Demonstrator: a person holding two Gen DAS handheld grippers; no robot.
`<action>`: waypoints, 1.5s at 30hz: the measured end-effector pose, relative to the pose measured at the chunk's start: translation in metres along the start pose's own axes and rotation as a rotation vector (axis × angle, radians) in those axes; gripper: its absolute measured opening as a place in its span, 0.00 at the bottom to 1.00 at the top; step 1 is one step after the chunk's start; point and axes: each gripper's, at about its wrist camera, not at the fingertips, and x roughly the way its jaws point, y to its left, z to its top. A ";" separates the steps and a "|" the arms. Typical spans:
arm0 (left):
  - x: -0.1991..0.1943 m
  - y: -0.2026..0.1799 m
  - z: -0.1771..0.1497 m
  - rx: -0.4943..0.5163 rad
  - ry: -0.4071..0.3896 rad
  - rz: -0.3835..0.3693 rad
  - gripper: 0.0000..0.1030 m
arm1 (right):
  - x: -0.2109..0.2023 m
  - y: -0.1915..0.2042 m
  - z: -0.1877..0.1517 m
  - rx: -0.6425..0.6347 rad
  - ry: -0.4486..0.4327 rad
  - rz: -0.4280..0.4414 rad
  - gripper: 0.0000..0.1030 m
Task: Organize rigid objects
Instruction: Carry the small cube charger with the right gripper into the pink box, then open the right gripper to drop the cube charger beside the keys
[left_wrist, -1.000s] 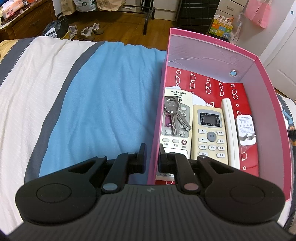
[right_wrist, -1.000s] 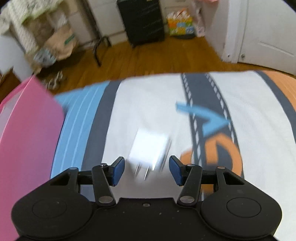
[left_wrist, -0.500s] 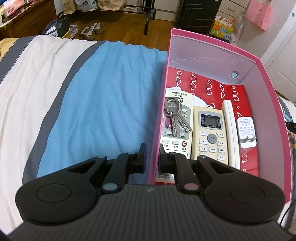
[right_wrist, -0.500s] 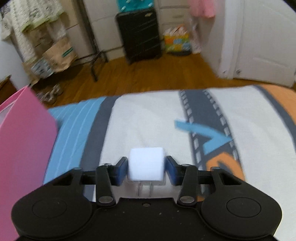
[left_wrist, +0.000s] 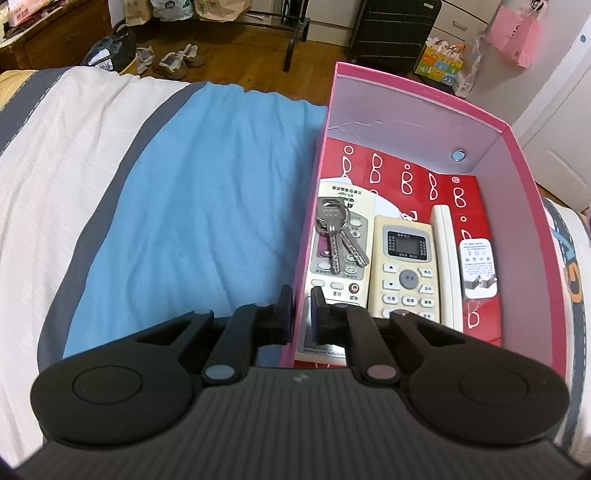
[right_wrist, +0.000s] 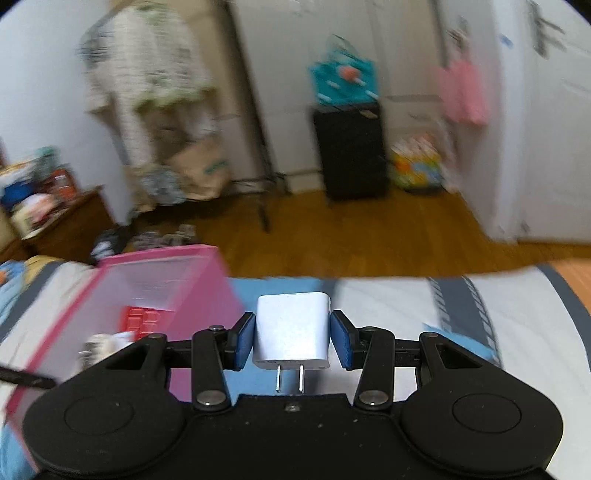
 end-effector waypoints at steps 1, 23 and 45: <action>0.000 0.000 0.000 -0.005 0.000 -0.001 0.08 | -0.006 0.009 0.001 -0.020 -0.015 0.026 0.47; -0.001 0.008 -0.002 -0.007 0.003 -0.041 0.07 | 0.091 0.170 0.031 -0.059 0.345 0.164 0.48; -0.003 0.013 -0.001 -0.008 -0.005 -0.072 0.07 | 0.092 0.173 0.037 -0.082 0.299 0.053 0.51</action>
